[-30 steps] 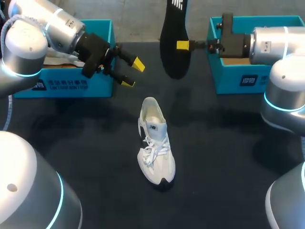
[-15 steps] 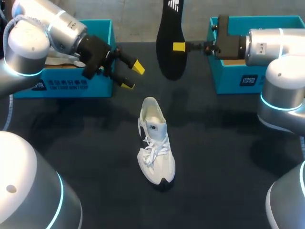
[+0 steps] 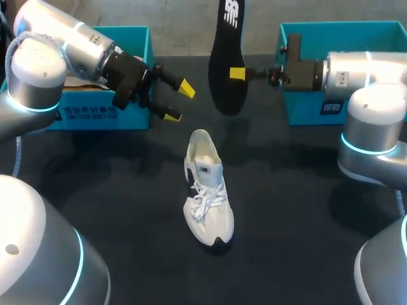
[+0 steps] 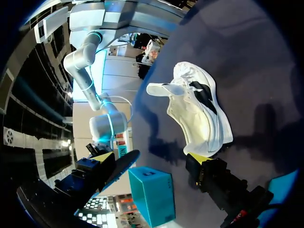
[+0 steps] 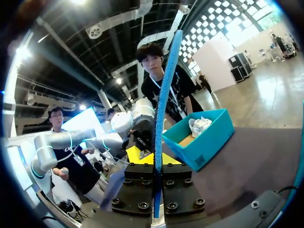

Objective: Take the shoe out of the shoebox, open the shoe tongue, remove and reinsert the insole, then place the shoe into the shoebox

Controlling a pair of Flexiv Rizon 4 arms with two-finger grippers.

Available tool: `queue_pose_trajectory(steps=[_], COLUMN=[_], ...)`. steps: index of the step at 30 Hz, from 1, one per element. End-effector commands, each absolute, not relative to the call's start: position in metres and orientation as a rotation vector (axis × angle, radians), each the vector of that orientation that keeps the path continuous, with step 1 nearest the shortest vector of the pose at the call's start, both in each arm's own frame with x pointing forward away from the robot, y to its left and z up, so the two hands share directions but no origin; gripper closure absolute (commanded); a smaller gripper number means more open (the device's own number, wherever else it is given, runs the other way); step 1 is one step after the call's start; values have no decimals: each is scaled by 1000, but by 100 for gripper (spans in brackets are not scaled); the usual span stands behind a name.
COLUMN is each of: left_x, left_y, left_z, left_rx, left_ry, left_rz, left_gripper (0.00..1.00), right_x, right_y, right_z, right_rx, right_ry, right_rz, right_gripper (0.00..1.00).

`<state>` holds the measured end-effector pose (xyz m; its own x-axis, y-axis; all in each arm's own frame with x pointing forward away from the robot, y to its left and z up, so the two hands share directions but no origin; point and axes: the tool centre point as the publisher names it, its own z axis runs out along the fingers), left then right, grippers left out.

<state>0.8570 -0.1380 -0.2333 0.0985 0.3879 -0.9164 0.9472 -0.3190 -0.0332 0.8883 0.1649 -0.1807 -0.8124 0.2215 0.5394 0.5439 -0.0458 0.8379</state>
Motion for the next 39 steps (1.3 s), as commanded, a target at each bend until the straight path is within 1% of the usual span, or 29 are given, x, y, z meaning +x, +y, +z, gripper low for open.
queue_pose_trajectory(steps=[1,22,39], left_x=[851,854,850], left_y=[-131,-104,-98], left_z=[-234,-254,-264], left_rx=[1789,1805,1788], left_ry=[1335,1382,1399], left_rz=[-1203,-1229,-1221], left_gripper=[0,0,0], right_x=[888,880,877], right_y=[170,200,227], right_z=[-192,-236,-255], right_rx=[-828,-707,-624], right_ry=[-1972,-1931,-1926], right_rz=[-1941,-1905,-1925], right_gripper=[100,100,100])
